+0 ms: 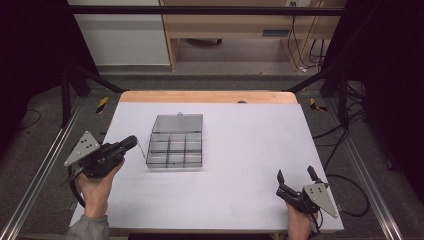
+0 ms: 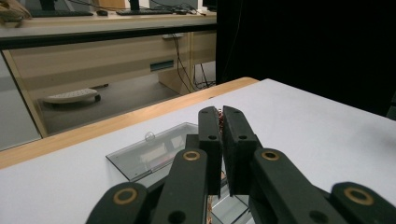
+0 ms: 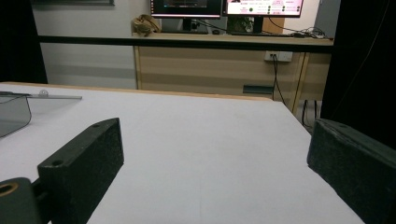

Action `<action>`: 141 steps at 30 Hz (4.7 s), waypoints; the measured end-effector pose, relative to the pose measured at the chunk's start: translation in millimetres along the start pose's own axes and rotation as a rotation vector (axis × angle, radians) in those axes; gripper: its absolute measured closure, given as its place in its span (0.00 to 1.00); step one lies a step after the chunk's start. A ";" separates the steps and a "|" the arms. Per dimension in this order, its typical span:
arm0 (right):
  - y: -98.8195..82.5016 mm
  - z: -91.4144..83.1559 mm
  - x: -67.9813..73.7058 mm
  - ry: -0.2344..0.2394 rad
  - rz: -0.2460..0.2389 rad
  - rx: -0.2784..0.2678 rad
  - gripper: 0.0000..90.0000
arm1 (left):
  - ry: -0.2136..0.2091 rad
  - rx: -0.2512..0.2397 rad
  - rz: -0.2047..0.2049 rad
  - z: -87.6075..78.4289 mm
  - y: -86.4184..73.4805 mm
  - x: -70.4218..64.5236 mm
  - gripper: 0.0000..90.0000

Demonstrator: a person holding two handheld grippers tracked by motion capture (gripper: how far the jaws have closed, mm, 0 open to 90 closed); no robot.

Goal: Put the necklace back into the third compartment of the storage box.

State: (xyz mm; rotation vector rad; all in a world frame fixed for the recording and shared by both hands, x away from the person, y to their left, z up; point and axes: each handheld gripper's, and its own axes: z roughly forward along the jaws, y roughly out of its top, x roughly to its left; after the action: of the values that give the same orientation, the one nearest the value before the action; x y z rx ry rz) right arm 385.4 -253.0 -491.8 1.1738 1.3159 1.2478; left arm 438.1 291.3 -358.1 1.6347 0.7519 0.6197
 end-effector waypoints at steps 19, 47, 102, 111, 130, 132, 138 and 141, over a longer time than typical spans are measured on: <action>0.0 0.0 -0.2 -0.002 0.000 -0.001 0.05 | 0.010 -0.012 0.001 18.5 7.4 -4.4 0.95; 0.1 0.4 0.0 -0.002 -0.001 0.001 0.04 | 0.005 -0.011 0.001 68.3 10.5 -9.9 0.95; 0.3 1.2 -0.3 -0.011 0.003 0.009 0.04 | -0.048 0.125 -0.042 162.7 -23.4 -26.9 0.95; 0.4 1.4 -0.4 -0.011 0.003 0.010 0.04 | -0.056 0.184 -0.065 169.3 -33.8 -26.9 0.95; 0.4 1.4 -0.5 -0.012 0.004 0.011 0.04 | -0.047 0.304 -0.084 178.5 -43.4 -25.4 0.95; 0.4 1.4 -0.4 -0.012 0.004 0.011 0.04 | -0.044 0.318 -0.084 179.4 -44.7 -24.9 0.95; 0.4 1.5 -0.5 -0.011 0.003 0.012 0.04 | -0.046 0.350 -0.094 182.1 -47.5 -24.0 0.95; 0.4 1.6 -0.5 -0.011 0.003 0.012 0.04 | -0.054 0.366 -0.103 184.3 -49.5 -24.5 0.95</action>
State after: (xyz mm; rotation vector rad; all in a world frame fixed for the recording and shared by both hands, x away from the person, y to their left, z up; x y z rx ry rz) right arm 387.0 -253.3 -491.4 1.1895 1.3155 1.2354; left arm 552.2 160.4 -440.9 1.9227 0.9444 0.3765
